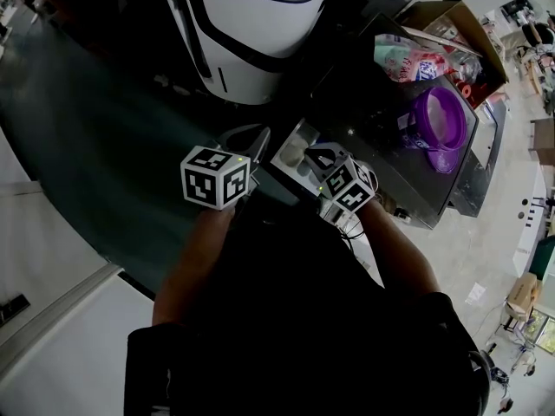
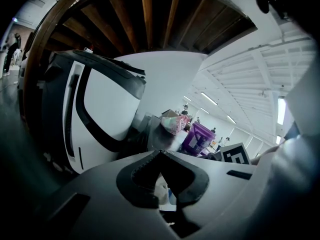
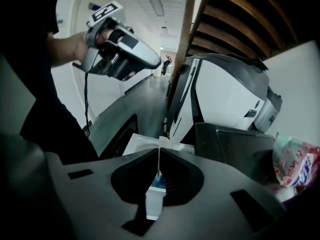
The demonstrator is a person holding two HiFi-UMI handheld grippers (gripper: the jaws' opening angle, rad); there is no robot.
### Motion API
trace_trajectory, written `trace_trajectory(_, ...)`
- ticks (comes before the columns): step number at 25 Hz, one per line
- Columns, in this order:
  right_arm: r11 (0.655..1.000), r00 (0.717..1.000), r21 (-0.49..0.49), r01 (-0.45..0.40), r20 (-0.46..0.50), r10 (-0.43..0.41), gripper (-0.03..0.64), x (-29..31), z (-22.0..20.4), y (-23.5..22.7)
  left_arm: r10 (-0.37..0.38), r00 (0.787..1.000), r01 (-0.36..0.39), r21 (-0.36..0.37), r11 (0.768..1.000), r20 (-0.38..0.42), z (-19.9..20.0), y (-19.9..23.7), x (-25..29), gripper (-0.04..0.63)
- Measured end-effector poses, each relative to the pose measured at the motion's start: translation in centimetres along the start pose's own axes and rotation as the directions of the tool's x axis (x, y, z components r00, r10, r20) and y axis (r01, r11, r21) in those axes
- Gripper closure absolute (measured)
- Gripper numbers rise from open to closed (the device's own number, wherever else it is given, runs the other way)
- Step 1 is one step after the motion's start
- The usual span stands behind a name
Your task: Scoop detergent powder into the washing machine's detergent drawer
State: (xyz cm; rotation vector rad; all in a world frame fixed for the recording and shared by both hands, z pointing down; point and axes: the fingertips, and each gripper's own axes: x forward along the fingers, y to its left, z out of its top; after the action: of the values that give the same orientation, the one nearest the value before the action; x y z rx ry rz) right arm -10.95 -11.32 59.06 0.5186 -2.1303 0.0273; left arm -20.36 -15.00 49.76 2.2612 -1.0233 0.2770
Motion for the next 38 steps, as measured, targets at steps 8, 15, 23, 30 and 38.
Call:
trace_trajectory(8,0.963,0.99,0.255,-0.083,0.131,0.05,0.595,-2.6,1.2,-2.3,-0.01,0.999,0.011,-0.017,1.0,0.041,2.3,-0.7,0.9,0.587)
trace_trajectory(15,0.798,0.939,0.539,-0.27,0.332,0.094,0.595,-5.3,1.3,-4.8,-0.004,0.998,0.005,-0.018,1.0,0.061,3.7,-1.9,2.1,0.587)
trace_trajectory(23,0.651,0.849,0.613,-0.447,0.519,0.094,0.595,-9.6,1.1,-6.6,-0.009,0.997,0.01,-0.007,1.0,0.078,5.3,-4.3,4.5,0.588)
trace_trajectory(30,0.591,0.78,0.613,-0.524,0.624,0.044,0.595,-13.6,0.4,-8.0,-0.014,0.997,0.012,0.026,1.0,0.078,6.6,-7.2,6.8,0.586)
trace_trajectory(38,0.635,0.732,0.557,-0.535,0.681,0.019,0.594,-17.6,0.5,-9.2,-0.001,0.996,-0.006,0.076,0.997,0.093,8.7,-10.3,8.5,0.586)
